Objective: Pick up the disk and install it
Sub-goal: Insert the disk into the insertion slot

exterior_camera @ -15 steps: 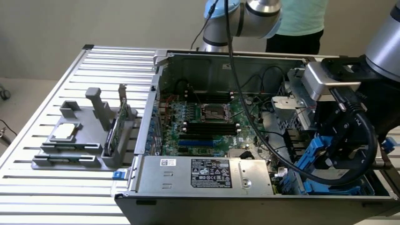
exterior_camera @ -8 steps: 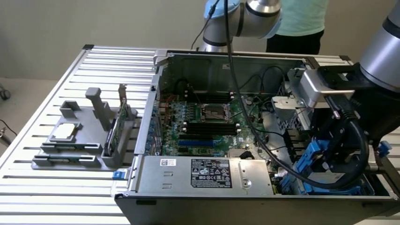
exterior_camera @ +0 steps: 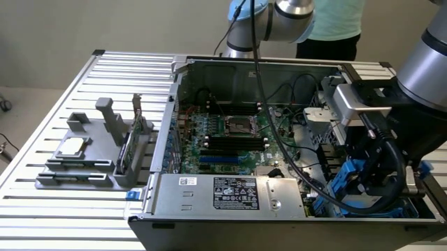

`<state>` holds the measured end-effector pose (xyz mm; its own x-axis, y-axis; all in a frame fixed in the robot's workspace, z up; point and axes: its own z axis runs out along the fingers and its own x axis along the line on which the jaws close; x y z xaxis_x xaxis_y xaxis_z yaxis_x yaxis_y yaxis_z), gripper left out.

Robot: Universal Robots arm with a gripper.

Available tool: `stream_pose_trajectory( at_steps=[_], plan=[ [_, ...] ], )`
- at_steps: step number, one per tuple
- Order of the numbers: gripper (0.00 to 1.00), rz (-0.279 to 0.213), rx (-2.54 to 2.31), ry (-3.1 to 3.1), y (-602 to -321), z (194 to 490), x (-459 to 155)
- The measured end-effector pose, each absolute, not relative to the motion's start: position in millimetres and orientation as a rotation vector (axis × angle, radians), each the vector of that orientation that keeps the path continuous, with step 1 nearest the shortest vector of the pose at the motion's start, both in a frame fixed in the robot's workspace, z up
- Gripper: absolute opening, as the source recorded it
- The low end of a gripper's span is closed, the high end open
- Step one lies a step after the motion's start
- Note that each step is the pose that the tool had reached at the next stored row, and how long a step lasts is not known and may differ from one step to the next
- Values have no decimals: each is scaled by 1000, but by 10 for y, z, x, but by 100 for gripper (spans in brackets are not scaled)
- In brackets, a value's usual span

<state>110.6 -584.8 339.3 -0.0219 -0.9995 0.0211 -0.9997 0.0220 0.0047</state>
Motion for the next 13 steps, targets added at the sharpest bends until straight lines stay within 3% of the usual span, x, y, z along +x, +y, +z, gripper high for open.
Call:
stream_pose_trajectory(
  at_steps=[3,4,13],
  plan=[
    [34,18,2185,-2233,-5848,3381,1108],
    [40,18,2184,-2232,-5848,3380,1108],
    [40,18,2184,-2233,-5842,3388,1165]
  ],
)
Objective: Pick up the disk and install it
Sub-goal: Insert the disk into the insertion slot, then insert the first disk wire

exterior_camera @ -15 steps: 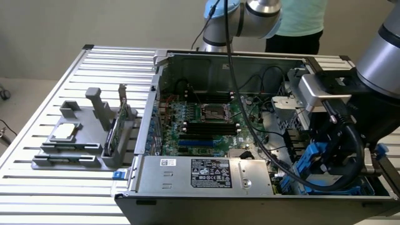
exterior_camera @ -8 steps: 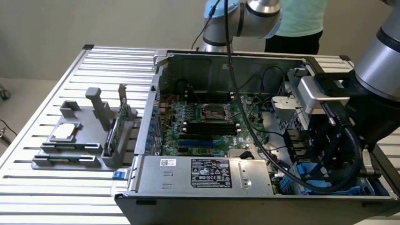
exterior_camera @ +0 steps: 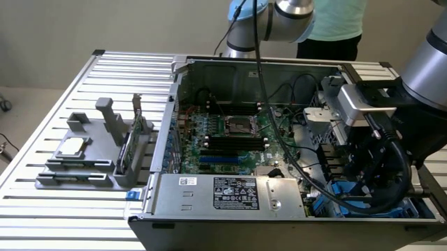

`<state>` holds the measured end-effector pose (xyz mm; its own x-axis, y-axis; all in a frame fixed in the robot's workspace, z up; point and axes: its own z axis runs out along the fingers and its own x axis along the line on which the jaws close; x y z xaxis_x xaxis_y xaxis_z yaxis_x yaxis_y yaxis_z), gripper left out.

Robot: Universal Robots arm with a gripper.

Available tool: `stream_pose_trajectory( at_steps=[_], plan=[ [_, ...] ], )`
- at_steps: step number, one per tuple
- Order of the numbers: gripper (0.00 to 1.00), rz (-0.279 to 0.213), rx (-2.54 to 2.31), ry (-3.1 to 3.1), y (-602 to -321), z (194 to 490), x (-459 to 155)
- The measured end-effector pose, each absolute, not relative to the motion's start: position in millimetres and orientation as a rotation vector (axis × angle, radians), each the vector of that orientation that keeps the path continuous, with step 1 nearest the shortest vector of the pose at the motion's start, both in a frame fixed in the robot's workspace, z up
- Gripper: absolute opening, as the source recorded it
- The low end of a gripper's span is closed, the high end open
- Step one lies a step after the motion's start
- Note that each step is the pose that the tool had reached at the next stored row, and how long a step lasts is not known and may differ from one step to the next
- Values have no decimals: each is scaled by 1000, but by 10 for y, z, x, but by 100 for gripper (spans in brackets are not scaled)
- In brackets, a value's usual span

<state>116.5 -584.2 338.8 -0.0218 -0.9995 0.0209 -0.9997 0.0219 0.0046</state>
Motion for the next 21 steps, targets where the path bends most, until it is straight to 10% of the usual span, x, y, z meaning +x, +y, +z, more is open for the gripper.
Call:
stream_pose_trajectory(
  at_steps=[21],
  plan=[
    [25,18,2187,-2230,-5837,3567,1281]
  ],
)
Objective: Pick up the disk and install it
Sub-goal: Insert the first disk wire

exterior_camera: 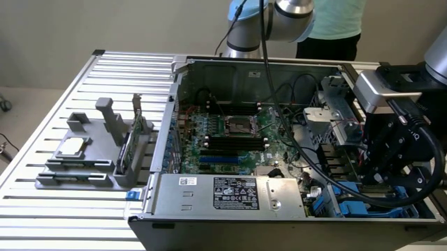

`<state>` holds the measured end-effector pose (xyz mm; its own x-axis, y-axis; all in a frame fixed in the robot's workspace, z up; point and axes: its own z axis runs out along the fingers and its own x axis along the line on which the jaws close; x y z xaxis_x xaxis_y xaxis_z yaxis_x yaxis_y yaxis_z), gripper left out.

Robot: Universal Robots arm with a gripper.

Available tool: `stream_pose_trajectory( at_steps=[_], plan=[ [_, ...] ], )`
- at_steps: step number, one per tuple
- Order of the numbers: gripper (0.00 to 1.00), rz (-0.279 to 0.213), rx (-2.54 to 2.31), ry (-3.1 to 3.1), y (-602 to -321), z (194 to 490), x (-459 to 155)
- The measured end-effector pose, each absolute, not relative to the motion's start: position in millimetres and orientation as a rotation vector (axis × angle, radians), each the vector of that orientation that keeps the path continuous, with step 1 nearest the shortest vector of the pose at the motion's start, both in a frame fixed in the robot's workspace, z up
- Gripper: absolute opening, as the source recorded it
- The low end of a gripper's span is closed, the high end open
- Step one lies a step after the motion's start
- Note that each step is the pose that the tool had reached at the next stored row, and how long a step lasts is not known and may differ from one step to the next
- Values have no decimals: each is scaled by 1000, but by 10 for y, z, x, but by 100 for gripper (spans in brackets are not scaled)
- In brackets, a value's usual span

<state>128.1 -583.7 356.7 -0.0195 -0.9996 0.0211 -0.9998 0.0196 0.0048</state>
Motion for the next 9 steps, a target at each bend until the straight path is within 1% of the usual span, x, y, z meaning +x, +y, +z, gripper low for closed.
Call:
stream_pose_trajectory(
  at_steps=[9],
  plan=[
    [25,15,2173,-2245,-5837,3569,1284]
  ],
)
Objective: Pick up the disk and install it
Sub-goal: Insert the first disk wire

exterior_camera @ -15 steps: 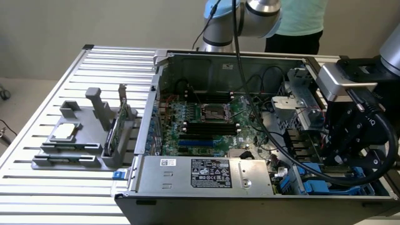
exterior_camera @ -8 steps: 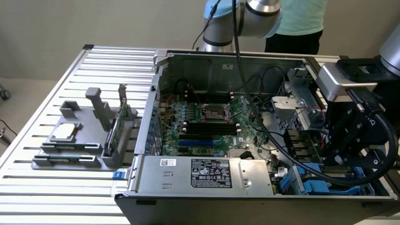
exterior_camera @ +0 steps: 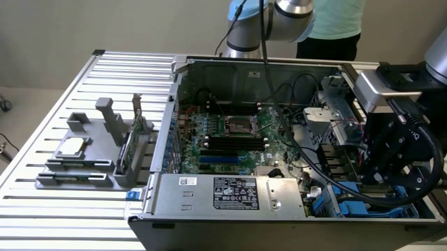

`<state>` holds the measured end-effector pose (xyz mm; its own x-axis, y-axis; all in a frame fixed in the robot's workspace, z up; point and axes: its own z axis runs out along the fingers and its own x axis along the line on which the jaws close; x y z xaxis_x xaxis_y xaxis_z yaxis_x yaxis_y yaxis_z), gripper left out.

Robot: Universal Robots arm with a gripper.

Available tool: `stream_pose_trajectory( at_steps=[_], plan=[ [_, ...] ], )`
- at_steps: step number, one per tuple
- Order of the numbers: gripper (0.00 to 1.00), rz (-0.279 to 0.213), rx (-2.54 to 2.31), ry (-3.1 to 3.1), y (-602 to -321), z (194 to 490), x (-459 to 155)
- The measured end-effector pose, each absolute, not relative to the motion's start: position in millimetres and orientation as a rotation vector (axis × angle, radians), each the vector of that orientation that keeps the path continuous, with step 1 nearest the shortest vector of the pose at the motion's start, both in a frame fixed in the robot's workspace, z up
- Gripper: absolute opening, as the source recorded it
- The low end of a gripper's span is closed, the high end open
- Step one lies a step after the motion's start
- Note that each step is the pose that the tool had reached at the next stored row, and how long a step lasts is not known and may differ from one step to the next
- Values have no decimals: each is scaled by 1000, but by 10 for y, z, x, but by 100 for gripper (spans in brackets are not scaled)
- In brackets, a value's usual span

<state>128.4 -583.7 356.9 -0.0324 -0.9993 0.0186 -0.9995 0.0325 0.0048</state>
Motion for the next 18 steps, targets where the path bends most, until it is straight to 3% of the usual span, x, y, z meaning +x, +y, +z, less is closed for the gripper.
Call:
stream_pose_trajectory(
  at_steps=[18],
  plan=[
    [25,10,1874,-2500,-5837,3580,1284]
  ],
)
